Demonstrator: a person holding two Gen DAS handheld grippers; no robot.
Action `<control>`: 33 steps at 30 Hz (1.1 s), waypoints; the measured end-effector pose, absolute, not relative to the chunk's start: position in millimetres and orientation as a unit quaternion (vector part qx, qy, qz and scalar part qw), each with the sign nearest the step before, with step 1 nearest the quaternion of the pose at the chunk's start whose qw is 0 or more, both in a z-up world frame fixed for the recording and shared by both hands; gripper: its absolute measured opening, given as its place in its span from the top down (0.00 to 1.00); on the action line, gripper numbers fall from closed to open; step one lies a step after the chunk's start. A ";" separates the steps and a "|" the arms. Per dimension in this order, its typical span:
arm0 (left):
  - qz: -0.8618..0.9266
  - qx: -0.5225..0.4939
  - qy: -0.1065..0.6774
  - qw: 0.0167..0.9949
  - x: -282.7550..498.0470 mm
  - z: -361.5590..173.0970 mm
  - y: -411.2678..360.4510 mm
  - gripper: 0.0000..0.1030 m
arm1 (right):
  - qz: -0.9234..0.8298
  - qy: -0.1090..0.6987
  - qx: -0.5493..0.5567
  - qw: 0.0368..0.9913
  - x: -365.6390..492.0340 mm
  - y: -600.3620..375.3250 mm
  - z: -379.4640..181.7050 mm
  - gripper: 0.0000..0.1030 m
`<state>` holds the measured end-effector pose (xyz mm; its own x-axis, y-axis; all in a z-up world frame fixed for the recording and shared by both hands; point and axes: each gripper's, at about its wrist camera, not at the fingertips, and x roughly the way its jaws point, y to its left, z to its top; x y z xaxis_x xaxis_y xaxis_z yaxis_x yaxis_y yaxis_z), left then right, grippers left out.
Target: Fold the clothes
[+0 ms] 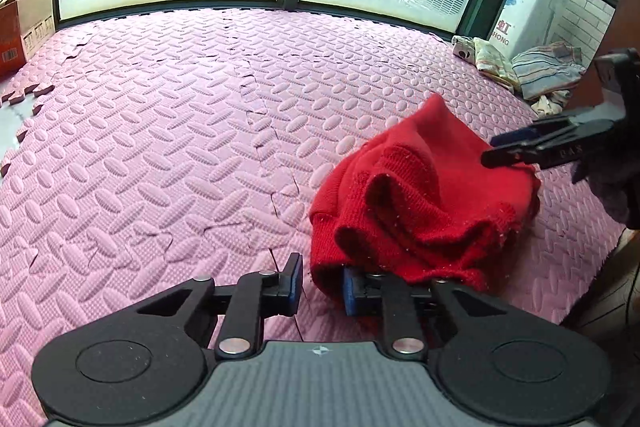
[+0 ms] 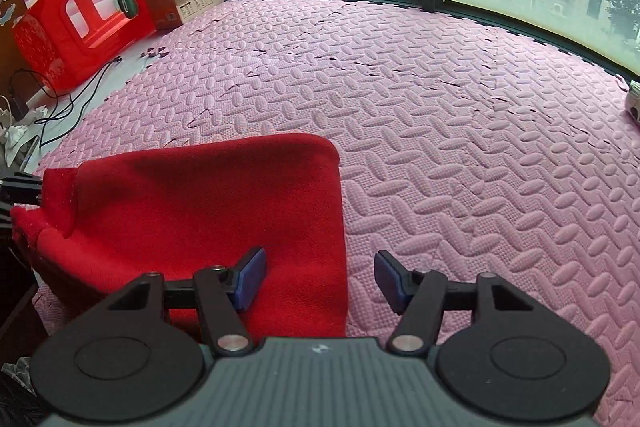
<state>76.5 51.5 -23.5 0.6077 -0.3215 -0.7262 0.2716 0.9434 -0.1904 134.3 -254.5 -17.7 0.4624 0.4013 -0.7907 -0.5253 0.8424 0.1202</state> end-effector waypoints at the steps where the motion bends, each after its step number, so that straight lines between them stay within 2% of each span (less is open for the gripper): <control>1: -0.164 -0.030 0.408 0.898 87.4 -23.6 51.0 0.80 | 0.266 0.440 -0.069 0.855 131.2 -257.2 -17.1 0.41; 4: -0.171 -0.031 0.412 0.894 113.8 -28.0 45.5 0.82 | 0.232 0.432 -0.054 0.870 112.9 -269.0 -17.6 0.41; 8: -0.169 -0.044 0.418 0.891 123.2 -25.1 54.1 0.75 | 0.217 0.401 -0.059 0.888 94.5 -273.2 -12.7 0.41; 14: -0.134 -0.026 0.385 0.913 104.4 5.5 71.2 0.78 | 0.239 0.369 -0.058 0.896 100.5 -260.8 6.5 0.43; 21: -0.191 -0.056 0.336 0.921 90.9 49.6 36.7 0.80 | 0.232 0.365 -0.031 0.901 135.6 -244.6 5.0 0.50; 26: -0.236 -0.056 0.374 0.895 119.3 32.8 -9.2 0.80 | 0.205 0.369 -0.025 0.906 148.2 -240.0 -8.1 0.53; 33: -0.213 -0.107 0.416 0.878 139.6 3.1 5.6 0.83 | 0.206 0.366 -0.055 0.906 147.1 -233.8 -21.9 0.53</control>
<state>139.6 5.6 3.1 0.5639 -0.4624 -0.6842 0.2846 0.8866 -0.3647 147.1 -233.8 -21.9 0.6474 0.3329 -0.6856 -0.4129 0.9093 0.0517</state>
